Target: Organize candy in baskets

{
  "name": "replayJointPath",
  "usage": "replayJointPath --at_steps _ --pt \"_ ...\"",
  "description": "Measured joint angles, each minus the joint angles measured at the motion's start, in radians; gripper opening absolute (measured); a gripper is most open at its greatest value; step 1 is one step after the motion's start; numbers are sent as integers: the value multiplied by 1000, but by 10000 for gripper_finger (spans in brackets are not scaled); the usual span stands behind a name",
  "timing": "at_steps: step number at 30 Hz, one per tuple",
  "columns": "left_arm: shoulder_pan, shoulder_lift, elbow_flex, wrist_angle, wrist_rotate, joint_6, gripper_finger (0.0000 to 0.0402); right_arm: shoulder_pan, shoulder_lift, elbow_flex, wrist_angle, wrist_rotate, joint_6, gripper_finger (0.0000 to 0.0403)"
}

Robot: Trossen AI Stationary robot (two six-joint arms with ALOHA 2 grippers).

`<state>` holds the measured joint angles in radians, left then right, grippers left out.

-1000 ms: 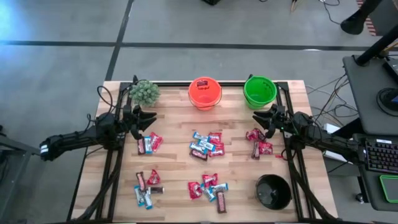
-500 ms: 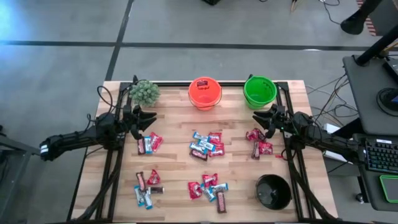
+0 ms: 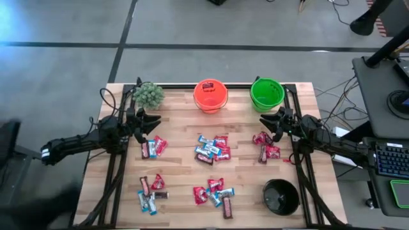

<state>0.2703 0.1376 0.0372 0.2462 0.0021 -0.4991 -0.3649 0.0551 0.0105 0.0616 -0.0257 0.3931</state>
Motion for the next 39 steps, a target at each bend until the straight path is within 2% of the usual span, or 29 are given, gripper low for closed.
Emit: replayJointPath --at_steps 21,39 --pt "0 0 0 0 0 0 149 0 0 0 -3 0 7 132" --pt "0 0 0 0 0 0 149 0 0 0 -2 29 -66 132"
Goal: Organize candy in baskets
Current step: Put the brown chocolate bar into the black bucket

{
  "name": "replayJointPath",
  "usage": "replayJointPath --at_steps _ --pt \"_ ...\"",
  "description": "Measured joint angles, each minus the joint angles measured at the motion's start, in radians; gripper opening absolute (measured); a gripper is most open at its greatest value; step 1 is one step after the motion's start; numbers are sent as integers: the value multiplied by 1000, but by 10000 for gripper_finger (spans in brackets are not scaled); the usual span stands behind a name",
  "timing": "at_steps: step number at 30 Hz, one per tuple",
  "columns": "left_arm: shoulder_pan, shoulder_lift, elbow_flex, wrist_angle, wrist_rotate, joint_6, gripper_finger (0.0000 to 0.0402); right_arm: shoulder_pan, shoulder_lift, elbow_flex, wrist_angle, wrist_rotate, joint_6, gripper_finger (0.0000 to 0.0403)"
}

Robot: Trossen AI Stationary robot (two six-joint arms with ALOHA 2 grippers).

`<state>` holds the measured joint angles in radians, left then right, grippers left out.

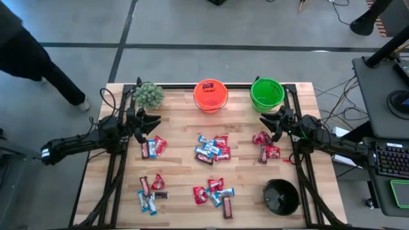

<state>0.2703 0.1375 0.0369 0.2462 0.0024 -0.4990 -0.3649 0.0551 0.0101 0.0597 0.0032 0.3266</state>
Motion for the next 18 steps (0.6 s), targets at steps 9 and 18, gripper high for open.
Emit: replayJointPath --at_steps 9,18 --pt "0 0 0 0 0 0 149 0 0 0 6 -4 3 132" --pt "0 0 0 0 0 0 149 0 0 0 3 -56 31 132"
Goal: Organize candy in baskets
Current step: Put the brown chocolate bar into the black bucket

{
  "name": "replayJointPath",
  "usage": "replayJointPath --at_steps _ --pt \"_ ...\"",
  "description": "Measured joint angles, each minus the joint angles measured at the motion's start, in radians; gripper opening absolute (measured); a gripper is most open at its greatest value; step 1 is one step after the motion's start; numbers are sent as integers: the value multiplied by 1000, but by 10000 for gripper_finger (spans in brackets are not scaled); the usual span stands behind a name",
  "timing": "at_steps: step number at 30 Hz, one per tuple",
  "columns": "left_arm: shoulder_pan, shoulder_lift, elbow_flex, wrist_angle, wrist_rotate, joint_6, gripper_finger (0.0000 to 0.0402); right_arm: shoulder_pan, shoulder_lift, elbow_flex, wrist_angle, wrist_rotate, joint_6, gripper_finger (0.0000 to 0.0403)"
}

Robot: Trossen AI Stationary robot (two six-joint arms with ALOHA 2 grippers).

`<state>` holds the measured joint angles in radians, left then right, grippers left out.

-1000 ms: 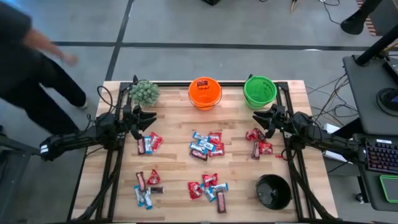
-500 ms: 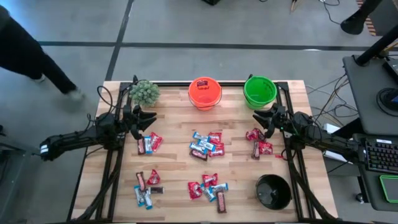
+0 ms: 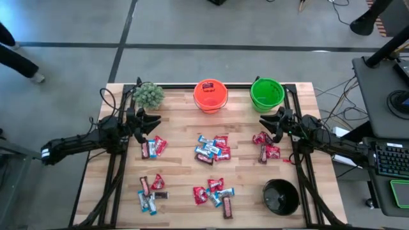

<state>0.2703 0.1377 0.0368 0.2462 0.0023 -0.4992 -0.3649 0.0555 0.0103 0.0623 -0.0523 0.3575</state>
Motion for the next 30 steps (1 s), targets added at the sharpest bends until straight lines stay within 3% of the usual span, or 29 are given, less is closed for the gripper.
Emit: replayJointPath --at_steps 15,30 --pt "0 0 0 0 0 0 149 0 106 2 3 10 87 132" --pt "0 0 0 0 0 0 149 0 111 2 58 29 145 132"
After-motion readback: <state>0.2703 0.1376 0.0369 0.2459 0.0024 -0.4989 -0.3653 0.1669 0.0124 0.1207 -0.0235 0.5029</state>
